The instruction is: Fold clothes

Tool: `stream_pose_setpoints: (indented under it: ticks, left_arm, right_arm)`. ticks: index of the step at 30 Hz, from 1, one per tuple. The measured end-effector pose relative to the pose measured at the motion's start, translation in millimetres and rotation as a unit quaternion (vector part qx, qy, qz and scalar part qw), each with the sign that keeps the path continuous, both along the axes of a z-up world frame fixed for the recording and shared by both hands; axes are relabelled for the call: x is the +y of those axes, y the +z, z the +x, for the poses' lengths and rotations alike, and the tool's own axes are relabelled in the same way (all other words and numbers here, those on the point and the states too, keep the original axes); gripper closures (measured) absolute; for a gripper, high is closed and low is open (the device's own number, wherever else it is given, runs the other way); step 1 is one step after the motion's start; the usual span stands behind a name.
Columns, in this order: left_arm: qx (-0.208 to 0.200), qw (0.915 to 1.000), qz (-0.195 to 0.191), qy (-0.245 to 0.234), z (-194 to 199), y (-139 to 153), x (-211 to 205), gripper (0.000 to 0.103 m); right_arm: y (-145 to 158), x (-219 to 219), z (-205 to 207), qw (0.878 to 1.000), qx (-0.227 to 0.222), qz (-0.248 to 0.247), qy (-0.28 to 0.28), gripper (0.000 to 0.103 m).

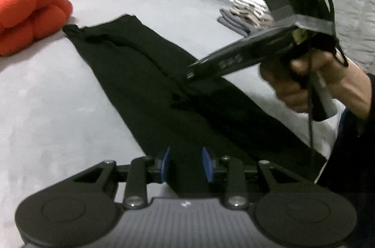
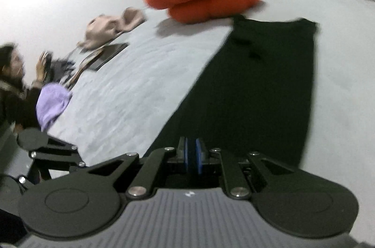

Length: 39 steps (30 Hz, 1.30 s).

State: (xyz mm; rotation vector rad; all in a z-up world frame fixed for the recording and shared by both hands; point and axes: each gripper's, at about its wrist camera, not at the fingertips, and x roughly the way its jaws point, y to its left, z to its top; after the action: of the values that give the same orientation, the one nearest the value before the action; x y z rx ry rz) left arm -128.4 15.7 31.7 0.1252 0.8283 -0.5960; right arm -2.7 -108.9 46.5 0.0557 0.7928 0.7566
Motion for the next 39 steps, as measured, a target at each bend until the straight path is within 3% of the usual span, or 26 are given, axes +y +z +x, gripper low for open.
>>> stream_pose_setpoints:
  ticks: [2, 3, 6, 7, 9, 11, 16, 19, 21, 28, 33, 34, 36, 38, 39]
  left_arm:
    - [0.008, 0.9996, 0.024, -0.011, -0.6, -9.5, -4.9, 0.072]
    - [0.003, 0.9992, 0.036, -0.019, -2.9, -12.0, -7.3, 0.071]
    - [0.008, 0.9986, 0.043, -0.031, -4.1, -10.5, -5.5, 0.070]
    - [0.012, 0.9987, 0.039, -0.029, -3.0, -10.0, -3.9, 0.070]
    - [0.013, 0.9989, 0.035, -0.027, -2.9, -7.4, -1.4, 0.070]
    - [0.006, 0.9991, 0.033, -0.025, -5.2, -2.8, 1.4, 0.070]
    - [-0.001, 0.9996, -0.026, 0.013, 2.2, 11.9, 23.0, 0.067]
    - [0.010, 0.9983, -0.035, 0.045, 13.2, 7.0, 22.8, 0.066]
    - [0.015, 0.9989, -0.023, 0.039, 14.9, -0.2, 14.6, 0.066]
    - [0.025, 0.9995, 0.014, 0.017, 14.4, -11.7, 1.2, 0.065]
    - [0.027, 0.9992, 0.010, 0.027, 14.2, -10.7, 8.0, 0.065]
    - [0.024, 0.9992, 0.005, 0.033, 13.1, -8.6, 11.0, 0.065]
    - [0.017, 0.9987, -0.008, 0.047, 11.9, -5.0, 16.6, 0.065]
    - [0.018, 0.9978, -0.016, 0.062, 14.0, -4.5, 20.0, 0.065]
    - [0.020, 0.9976, -0.012, 0.065, 14.6, -6.1, 19.0, 0.065]
  right_arm:
    - [-15.1, 9.2, 0.2, 0.999, 0.001, -0.035, 0.008, 0.089]
    - [-21.6, 12.2, -0.3, 0.998, -0.001, -0.056, 0.007, 0.099]
    - [-19.1, 10.4, -7.9, 0.995, -0.037, -0.096, 0.004, 0.103]
    - [-16.6, 10.5, -10.1, 0.993, -0.048, -0.111, -0.001, 0.097]
    - [-12.6, 9.3, -13.9, 0.993, -0.057, -0.104, 0.001, 0.096]
    - [-8.6, 8.1, -17.8, 0.993, -0.065, -0.098, 0.004, 0.088]
    - [0.6, 11.5, -25.6, 0.992, -0.094, -0.079, 0.016, 0.089]
    - [-8.4, 20.6, -21.1, 0.993, -0.080, -0.089, 0.022, 0.090]
    - [-20.0, 28.8, -14.7, 0.991, -0.061, -0.116, 0.016, 0.091]
    - [-2.3, 21.7, -25.7, 0.994, -0.088, -0.069, 0.018, 0.085]
    - [-28.0, 31.5, -26.8, 0.991, -0.079, -0.110, 0.003, 0.084]
    - [-23.7, 35.7, -32.3, 0.988, -0.091, -0.126, 0.008, 0.082]
    - [-12.8, 34.4, -41.9, 0.988, -0.105, -0.112, 0.018, 0.081]
    - [-9.1, 30.8, -48.5, 0.989, -0.105, -0.104, 0.019, 0.074]
    - [-14.5, 32.1, -48.6, 0.988, -0.095, -0.123, 0.017, 0.070]
